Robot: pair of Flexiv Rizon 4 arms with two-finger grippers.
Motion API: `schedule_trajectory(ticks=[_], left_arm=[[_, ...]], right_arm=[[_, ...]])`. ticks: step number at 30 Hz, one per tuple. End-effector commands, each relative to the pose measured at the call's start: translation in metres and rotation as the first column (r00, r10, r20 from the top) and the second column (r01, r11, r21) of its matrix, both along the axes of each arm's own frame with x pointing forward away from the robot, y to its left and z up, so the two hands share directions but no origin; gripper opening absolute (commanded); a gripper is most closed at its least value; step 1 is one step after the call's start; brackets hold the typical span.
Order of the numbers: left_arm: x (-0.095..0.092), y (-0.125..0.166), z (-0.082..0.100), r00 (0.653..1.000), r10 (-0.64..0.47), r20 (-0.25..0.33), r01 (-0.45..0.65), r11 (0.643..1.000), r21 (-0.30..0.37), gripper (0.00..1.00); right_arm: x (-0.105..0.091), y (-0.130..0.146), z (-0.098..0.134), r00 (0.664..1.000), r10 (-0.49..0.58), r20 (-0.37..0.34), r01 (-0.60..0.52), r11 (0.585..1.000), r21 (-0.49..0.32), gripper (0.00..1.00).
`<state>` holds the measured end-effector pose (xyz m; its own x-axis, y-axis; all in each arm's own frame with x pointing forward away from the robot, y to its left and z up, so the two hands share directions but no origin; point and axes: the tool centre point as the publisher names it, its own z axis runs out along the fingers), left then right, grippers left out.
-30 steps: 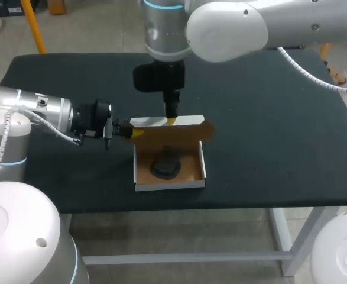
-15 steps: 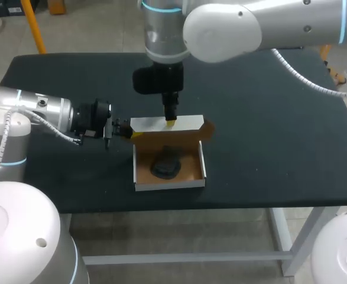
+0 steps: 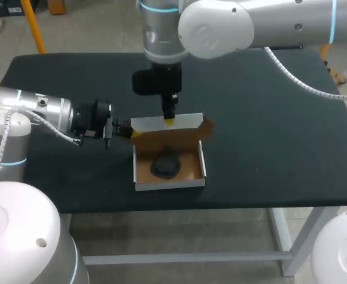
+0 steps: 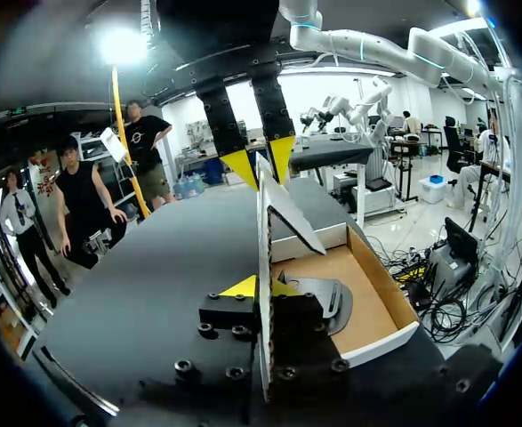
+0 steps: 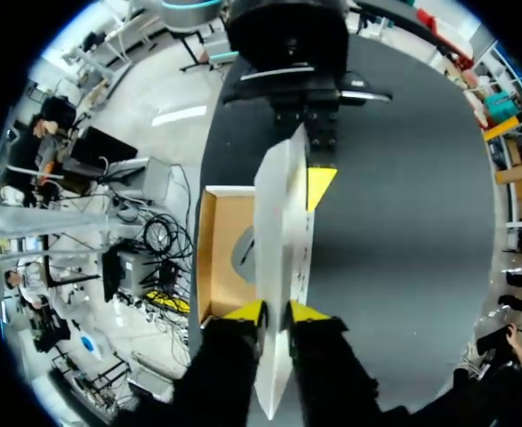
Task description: Assemble the packaging by folding the flat box into shape, placing the metal phone stand inside, and closing the box properly
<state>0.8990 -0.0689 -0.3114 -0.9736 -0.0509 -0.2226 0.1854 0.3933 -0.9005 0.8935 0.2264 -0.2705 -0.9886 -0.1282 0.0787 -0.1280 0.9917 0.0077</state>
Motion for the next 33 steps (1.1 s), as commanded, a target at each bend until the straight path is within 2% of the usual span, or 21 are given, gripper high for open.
schedule_trajectory(ticks=[1, 9, 10, 11, 23, 26, 30, 33], left_arm=[[-0.001, 0.0, 0.0, 1.0, -0.001, 0.0, 0.001, 1.0, -0.001, 0.0], [-0.001, 0.0, 0.0, 1.0, -0.001, 0.0, 0.001, 1.0, -0.001, 0.0], [-0.001, 0.0, 0.0, 1.0, -0.001, 0.0, 0.001, 1.0, -0.001, 0.0], [-0.001, 0.0, 0.0, 1.0, -0.001, 0.0, 0.001, 1.0, -0.001, 0.0], [-0.001, 0.0, 0.0, 1.0, -0.001, 0.0, 0.001, 1.0, -0.001, 0.0], [-0.001, 0.0, 0.0, 1.0, -0.001, 0.0, 0.001, 1.0, -0.001, 0.0], [-0.001, 0.0, 0.0, 1.0, -0.001, 0.0, 0.001, 1.0, -0.001, 0.0], [-0.001, 0.0, 0.0, 1.0, -0.001, 0.0, 0.001, 1.0, -0.001, 0.0]], right_arm=[[0.003, 0.005, -0.006, 1.0, 0.002, -0.012, -0.003, 1.0, -0.013, 0.0], [-0.002, 0.004, -0.005, 1.0, 0.003, -0.016, -0.003, 1.0, -0.007, 0.0], [-0.003, 0.003, -0.002, 1.0, 0.0, -0.009, 0.0, 1.0, 0.001, 0.41], [-0.004, 0.002, 0.001, 1.0, -0.002, -0.009, 0.002, 1.0, 0.013, 1.0], [-0.003, -0.008, 0.048, 0.998, -0.061, 0.036, 0.057, 0.993, 0.108, 1.0], [0.0, -0.01, 0.059, 0.994, -0.098, 0.05, 0.091, 0.988, 0.123, 1.0], [0.007, -0.018, 0.077, 0.978, -0.207, 0.032, 0.198, 0.963, 0.184, 1.0], [0.008, -0.021, 0.083, 0.977, -0.21, 0.042, 0.197, 0.957, 0.213, 1.0]])
